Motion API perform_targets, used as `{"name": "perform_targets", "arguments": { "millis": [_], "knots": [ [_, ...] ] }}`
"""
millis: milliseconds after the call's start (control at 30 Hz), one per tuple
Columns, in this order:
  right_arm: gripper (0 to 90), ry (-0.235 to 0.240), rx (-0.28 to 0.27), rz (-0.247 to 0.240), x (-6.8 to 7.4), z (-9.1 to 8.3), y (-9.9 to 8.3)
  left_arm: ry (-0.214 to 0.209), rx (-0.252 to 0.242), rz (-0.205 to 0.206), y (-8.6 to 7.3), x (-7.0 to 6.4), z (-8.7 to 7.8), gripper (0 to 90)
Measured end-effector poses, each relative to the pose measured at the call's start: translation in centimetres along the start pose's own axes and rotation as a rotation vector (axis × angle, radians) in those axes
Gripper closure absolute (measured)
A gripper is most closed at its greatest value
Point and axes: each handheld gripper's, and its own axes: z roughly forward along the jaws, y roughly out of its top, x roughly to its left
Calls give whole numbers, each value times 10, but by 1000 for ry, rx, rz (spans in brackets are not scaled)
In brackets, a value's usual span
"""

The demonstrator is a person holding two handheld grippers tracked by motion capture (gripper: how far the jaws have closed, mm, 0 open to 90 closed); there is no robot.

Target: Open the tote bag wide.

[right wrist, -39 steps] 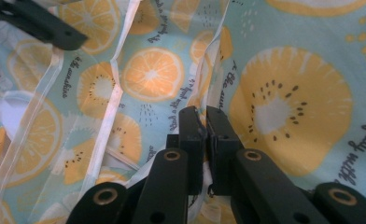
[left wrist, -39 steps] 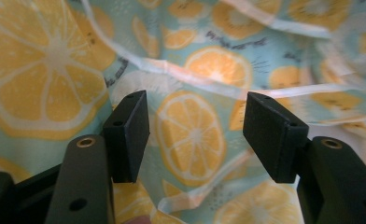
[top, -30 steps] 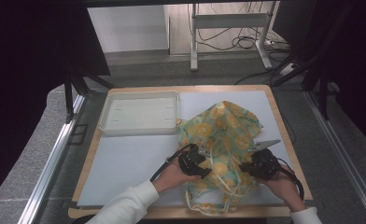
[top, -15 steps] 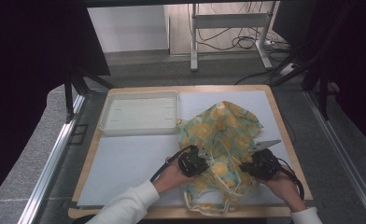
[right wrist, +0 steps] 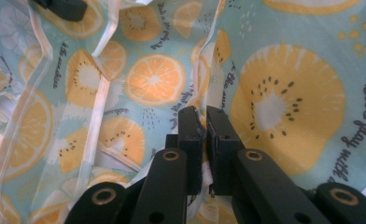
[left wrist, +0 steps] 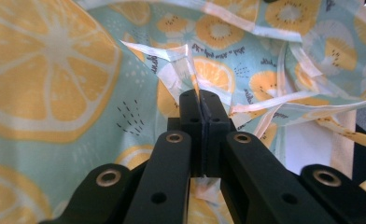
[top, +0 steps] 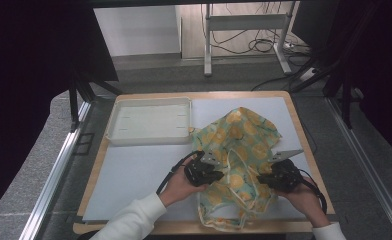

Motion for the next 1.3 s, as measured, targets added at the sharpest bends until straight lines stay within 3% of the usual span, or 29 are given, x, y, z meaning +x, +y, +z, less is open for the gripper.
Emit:
{"name": "perform_targets", "arguments": {
  "millis": [367, 800, 1300],
  "knots": [
    [850, 13, -23, -6, 3, -4, 2, -13, -49, -15, 2, 2, -13, 900],
    [859, 2, -107, -22, 8, -25, 12, -19, -95, -16, 7, 2, -27, 900],
    [862, -3, -118, -33, 12, -27, 16, -21, -121, -10, 10, 0, -35, 900]
  ]
}}
